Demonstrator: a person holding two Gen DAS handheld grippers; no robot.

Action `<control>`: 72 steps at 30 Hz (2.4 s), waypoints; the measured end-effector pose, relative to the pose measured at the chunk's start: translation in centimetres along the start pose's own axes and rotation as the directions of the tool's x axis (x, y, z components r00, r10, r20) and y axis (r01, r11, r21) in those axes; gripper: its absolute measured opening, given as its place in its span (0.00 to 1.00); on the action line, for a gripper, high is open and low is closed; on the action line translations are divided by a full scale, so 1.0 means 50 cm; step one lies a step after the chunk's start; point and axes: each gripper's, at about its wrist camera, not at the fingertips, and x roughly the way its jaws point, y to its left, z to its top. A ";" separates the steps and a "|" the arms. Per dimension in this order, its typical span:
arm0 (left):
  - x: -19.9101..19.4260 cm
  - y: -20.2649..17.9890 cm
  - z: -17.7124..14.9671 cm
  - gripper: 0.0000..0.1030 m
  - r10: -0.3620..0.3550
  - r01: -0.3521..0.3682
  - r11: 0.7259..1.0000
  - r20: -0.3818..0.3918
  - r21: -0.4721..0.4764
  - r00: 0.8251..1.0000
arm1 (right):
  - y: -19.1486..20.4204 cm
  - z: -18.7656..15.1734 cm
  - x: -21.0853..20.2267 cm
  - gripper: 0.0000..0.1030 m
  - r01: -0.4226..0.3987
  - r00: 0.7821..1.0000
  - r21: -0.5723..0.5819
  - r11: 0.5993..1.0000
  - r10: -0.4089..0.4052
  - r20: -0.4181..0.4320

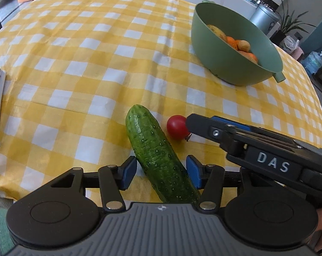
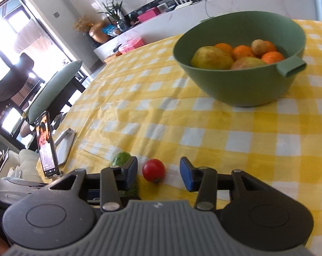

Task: Organize fruits
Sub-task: 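Lower left tool around the green cucumber while right tool closes on the red tomato, then lift the cucumber with left tool while right tool lifts the tomato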

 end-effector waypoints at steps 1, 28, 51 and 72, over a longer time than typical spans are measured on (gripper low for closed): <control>0.000 0.001 -0.001 0.60 -0.004 0.004 1.000 0.004 0.004 1.000 | 0.001 0.001 0.004 0.39 -0.005 1.000 -0.001 1.000 0.005 -0.006; 0.007 0.012 -0.006 0.62 -0.056 0.056 0.998 0.025 0.024 0.998 | 0.002 0.004 0.062 0.22 -0.020 0.995 -0.035 0.999 0.017 -0.097; 0.024 -0.075 0.037 0.44 -0.046 0.006 0.965 0.145 0.264 0.988 | -0.065 0.017 -0.013 0.22 0.271 0.962 0.073 0.960 -0.272 0.006; 0.049 -0.089 -0.003 0.47 -0.013 -0.033 0.969 0.185 0.245 0.983 | -0.050 0.018 0.001 0.23 0.301 0.954 0.023 0.953 -0.301 0.003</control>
